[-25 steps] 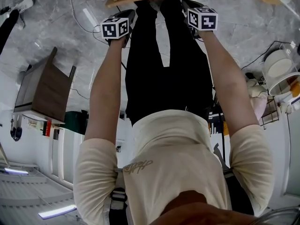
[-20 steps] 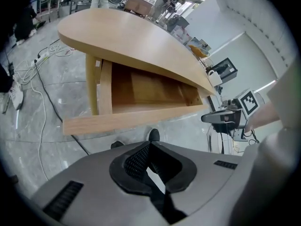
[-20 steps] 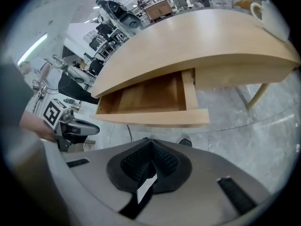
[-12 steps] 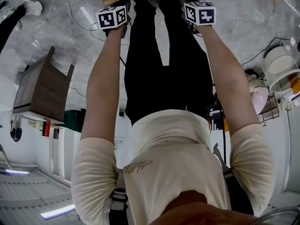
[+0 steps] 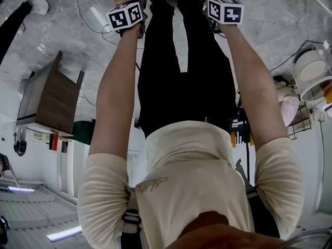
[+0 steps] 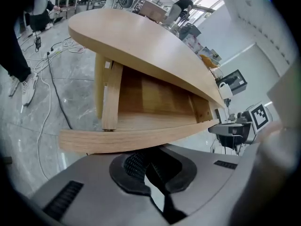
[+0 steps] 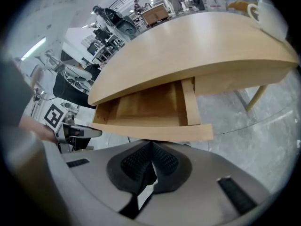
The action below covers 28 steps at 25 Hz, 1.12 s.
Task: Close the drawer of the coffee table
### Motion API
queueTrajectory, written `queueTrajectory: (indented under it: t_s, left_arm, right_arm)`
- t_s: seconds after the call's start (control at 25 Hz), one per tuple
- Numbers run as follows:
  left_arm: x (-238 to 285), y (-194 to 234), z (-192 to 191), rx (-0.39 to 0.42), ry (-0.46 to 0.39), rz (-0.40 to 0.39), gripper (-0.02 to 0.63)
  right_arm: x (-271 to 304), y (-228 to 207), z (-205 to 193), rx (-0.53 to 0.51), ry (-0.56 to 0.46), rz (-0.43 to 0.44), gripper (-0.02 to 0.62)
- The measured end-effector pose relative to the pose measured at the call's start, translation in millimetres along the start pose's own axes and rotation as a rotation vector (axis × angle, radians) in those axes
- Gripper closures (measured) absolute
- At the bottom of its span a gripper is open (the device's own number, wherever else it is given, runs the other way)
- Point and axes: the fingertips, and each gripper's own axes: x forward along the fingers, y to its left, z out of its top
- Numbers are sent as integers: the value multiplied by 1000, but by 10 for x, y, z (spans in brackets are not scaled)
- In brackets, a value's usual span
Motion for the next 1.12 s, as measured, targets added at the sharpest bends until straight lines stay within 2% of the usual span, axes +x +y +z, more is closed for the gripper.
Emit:
queueTrajectory:
  t_s: [0.2, 0.52, 0.8, 1.12]
  left_arm:
    - [12, -17, 1, -19, 24, 53, 601]
    - [-20, -32, 15, -47, 47, 36, 601]
    - [-22, -15, 25, -65, 69, 35, 601]
    - [-40, -42, 39, -76, 77, 17, 601]
  right_arm:
    - [-2, -25, -1, -49, 28, -9, 601]
    - [-6, -27, -18, -90, 69, -20, 601]
    - [3, -17, 11, -69, 67, -40, 601]
    - [-30, 0, 52, -110, 69, -55, 601]
